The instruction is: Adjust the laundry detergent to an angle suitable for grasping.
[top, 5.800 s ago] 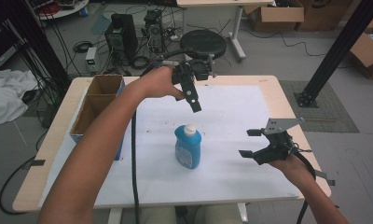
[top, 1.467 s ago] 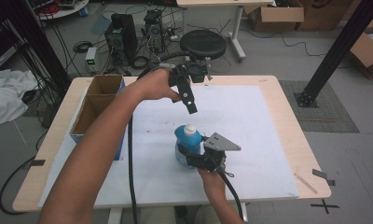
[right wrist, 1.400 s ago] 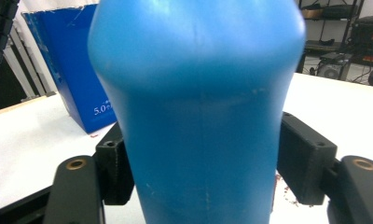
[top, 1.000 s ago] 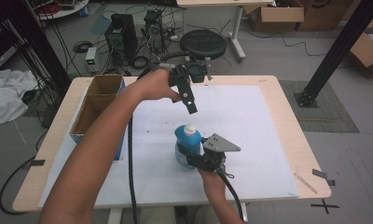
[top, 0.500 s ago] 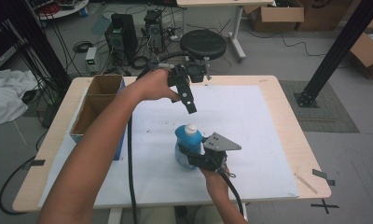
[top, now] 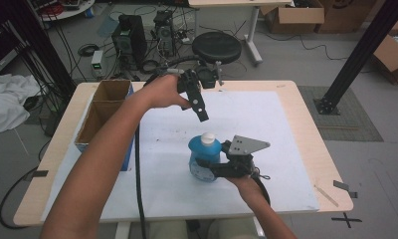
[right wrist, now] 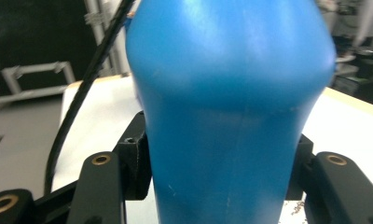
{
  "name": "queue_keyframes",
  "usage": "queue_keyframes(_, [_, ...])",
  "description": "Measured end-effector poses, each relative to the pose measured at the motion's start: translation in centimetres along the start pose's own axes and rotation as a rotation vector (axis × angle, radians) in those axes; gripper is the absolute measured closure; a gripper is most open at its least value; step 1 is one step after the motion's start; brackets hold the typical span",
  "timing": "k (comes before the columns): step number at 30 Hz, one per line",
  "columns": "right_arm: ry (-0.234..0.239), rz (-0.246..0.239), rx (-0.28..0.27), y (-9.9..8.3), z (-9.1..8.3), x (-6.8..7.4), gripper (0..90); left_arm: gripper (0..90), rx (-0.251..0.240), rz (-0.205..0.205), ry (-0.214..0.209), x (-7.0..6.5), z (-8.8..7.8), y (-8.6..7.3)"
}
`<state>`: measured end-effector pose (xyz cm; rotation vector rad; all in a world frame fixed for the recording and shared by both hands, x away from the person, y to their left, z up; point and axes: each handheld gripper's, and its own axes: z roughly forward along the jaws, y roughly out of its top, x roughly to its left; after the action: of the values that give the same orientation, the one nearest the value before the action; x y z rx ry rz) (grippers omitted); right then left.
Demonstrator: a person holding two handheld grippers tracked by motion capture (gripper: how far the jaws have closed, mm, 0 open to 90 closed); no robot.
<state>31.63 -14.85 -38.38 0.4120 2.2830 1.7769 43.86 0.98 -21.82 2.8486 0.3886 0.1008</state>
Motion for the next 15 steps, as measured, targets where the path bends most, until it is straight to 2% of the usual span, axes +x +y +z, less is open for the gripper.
queue_keyframes(1, [0.000,0.000,0.000,0.0,0.0,0.0,43.0,22.0,0.003,0.004,0.001,0.0,0.0,0.0])
queue_keyframes(2, [0.043,-0.011,0.004,-0.1,-0.2,-0.4,43.0,22.0,0.001,0.001,0.000,0.0,0.1,0.0])
queue_keyframes(3, [0.043,-0.011,0.004,-0.1,-0.2,-0.4,43.0,22.0,0.001,0.001,0.000,0.0,0.1,0.0])
queue_keyframes(4, [0.056,-0.015,0.001,-0.1,-0.3,-0.6,43.0,22.0,0.003,0.000,0.000,0.0,0.1,0.0])
queue_keyframes(5, [0.094,-0.022,-0.006,-0.2,-0.5,-1.0,43.0,22.0,0.007,0.005,0.001,0.0,0.1,-0.1])
queue_keyframes(6, [0.094,-0.022,-0.006,-0.2,-0.5,-1.0,43.0,22.0,0.011,0.005,0.000,0.0,0.1,-0.1])
queue_keyframes(7, [0.140,-0.042,-0.021,-0.3,-0.6,-1.3,43.0,22.0,0.010,0.005,0.002,-0.1,0.2,-0.1])
queue_keyframes(11, [0.213,-0.054,-0.030,-0.5,-0.8,-1.9,43.0,22.0,0.013,0.004,0.000,-0.1,0.3,-0.3])
queue_keyframes(12, [0.213,-0.054,-0.030,-0.5,-0.8,-1.9,43.0,22.0,0.013,0.004,0.000,-0.1,0.3,-0.3])
queue_keyframes(13, [0.253,-0.065,-0.026,-0.5,-0.8,-2.2,43.0,22.0,0.014,0.000,0.001,-0.1,0.3,-0.4])
queue_keyframes(15, [0.288,-0.071,-0.021,-0.5,-0.8,-2.3,43.0,22.1,0.015,-0.001,0.000,-0.1,0.3,-0.4])
